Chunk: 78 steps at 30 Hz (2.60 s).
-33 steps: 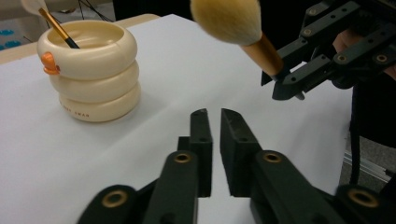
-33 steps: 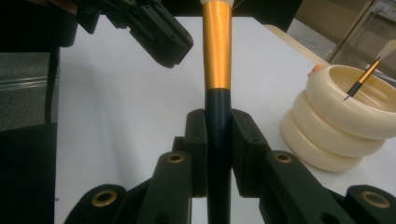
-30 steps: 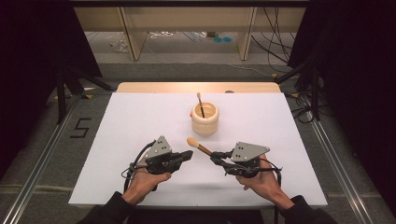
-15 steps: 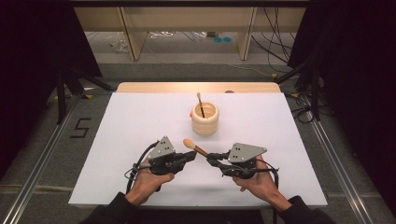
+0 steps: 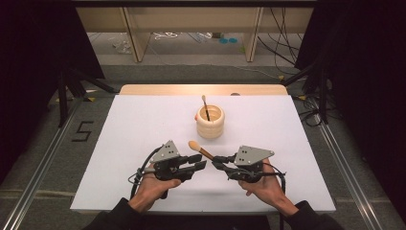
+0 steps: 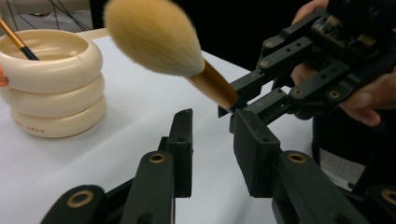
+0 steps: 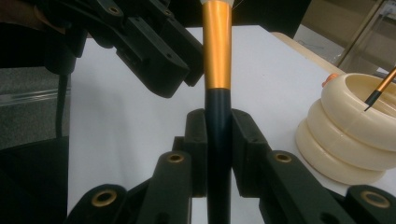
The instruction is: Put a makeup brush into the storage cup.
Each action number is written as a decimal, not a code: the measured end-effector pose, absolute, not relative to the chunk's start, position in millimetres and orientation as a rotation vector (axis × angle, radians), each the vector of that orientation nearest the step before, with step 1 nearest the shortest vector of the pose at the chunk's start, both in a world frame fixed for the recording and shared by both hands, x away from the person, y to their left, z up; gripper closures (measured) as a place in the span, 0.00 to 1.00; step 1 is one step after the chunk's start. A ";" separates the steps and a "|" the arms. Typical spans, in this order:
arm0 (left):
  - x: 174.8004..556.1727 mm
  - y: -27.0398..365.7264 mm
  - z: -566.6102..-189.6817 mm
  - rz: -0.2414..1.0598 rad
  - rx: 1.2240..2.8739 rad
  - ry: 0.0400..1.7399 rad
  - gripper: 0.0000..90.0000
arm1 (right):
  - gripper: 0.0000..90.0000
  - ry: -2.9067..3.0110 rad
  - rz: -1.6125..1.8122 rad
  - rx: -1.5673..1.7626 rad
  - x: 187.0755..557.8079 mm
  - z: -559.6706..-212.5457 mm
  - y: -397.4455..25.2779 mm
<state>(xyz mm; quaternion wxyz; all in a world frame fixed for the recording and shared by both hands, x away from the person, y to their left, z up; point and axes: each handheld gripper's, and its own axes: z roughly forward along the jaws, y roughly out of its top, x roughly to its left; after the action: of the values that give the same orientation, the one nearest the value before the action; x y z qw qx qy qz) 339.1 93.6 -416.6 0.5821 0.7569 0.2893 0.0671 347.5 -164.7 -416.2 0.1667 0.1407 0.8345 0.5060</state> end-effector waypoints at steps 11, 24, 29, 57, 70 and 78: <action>341.2 91.0 -415.3 0.112 1.716 0.698 0.73 | 0.87 2.389 1.450 0.384 345.8 -418.5 -160.7; 342.6 87.8 -414.0 0.074 1.658 0.713 0.77 | 0.87 2.415 1.485 0.397 346.0 -420.4 -159.3; 343.6 86.8 -413.7 0.031 1.628 0.710 0.84 | 0.87 2.434 1.507 0.406 346.4 -421.8 -158.5; 349.0 80.7 -399.0 0.067 1.687 0.663 0.77 | 0.87 2.412 1.701 0.522 354.6 -427.3 -159.8; 346.6 96.1 -394.9 0.200 1.735 0.632 0.45 | 0.87 2.347 1.781 0.619 371.3 -425.6 -171.3; 336.8 112.8 -402.0 0.282 1.782 0.620 0.37 | 0.87 2.283 1.811 0.686 386.8 -421.2 -175.9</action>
<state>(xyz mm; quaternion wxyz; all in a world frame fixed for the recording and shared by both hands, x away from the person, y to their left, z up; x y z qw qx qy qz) 336.8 112.8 -402.0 0.5785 0.7619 0.2652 0.1205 386.8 -175.9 -421.2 0.0739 0.2284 0.7605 0.6034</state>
